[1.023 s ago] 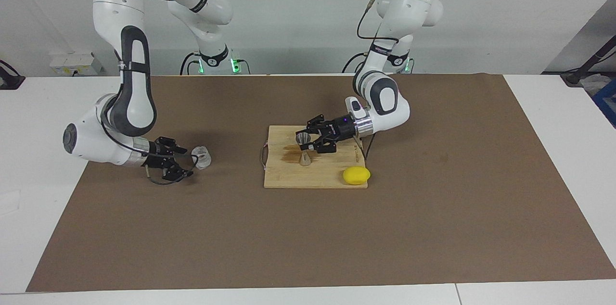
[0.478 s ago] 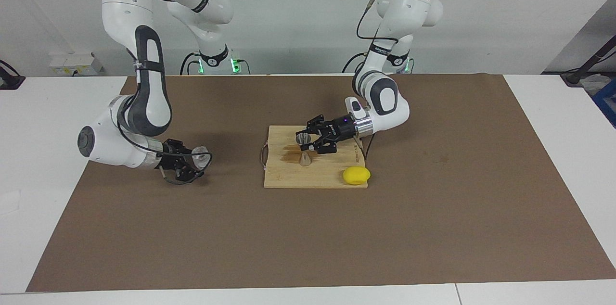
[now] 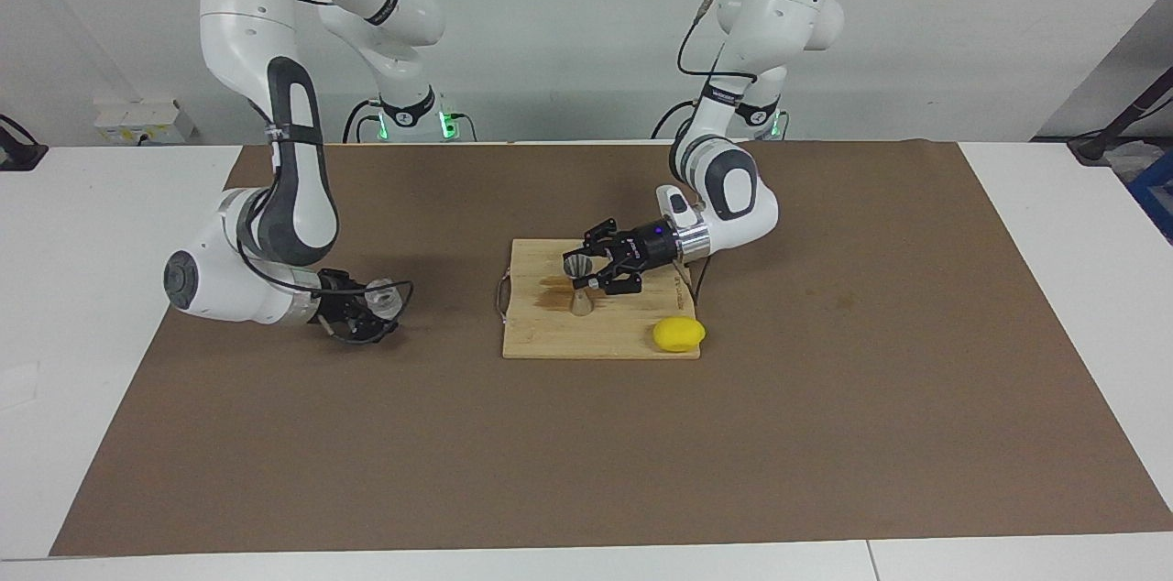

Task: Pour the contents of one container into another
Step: 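Open the left gripper off the cup while the right gripper grasps the glass, then lift the glass cup with the right gripper while the left gripper retracts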

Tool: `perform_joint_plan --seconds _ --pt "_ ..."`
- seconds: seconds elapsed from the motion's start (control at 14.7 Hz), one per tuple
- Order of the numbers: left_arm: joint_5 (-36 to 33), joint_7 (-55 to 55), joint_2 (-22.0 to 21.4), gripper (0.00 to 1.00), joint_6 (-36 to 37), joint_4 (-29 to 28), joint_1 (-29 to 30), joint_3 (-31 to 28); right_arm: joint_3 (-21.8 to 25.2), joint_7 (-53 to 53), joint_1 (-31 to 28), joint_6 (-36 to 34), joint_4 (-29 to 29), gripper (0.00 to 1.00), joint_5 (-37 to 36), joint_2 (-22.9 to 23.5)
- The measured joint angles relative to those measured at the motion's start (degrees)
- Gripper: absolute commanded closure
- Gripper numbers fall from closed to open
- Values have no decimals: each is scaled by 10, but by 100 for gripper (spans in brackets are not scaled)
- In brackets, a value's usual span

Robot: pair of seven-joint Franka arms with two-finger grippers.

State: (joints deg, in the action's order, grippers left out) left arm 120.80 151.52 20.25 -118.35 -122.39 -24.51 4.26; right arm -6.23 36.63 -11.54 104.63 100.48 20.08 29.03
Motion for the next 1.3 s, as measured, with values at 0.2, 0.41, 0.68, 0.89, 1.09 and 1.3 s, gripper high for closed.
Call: perform_joint_plan --seconds 0.2,0.41,0.68,0.89,1.09,1.3 --pt "0 -3 3 0 0 -4 0 1 0 -9 1 -8 0 3 -2 0" --pt "0 -3 4 0 0 -4 0 1 0 -24 3 -18 0 3 -3 0" --pt "0 -4 4 0 0 -4 2 -4 0 -37 6 -22 0 25 -4 0" --pt "0 -5 4 0 7 -8 11 -7 0 -39 6 -30 -1 74 -5 0" --pt "-1 -5 4 0 14 -15 20 -9 0 -39 4 -34 -4 100 -5 0" --pt "-10 -5 1 0 23 -27 32 -9 1 -31 -2 -34 -8 100 3 -2"
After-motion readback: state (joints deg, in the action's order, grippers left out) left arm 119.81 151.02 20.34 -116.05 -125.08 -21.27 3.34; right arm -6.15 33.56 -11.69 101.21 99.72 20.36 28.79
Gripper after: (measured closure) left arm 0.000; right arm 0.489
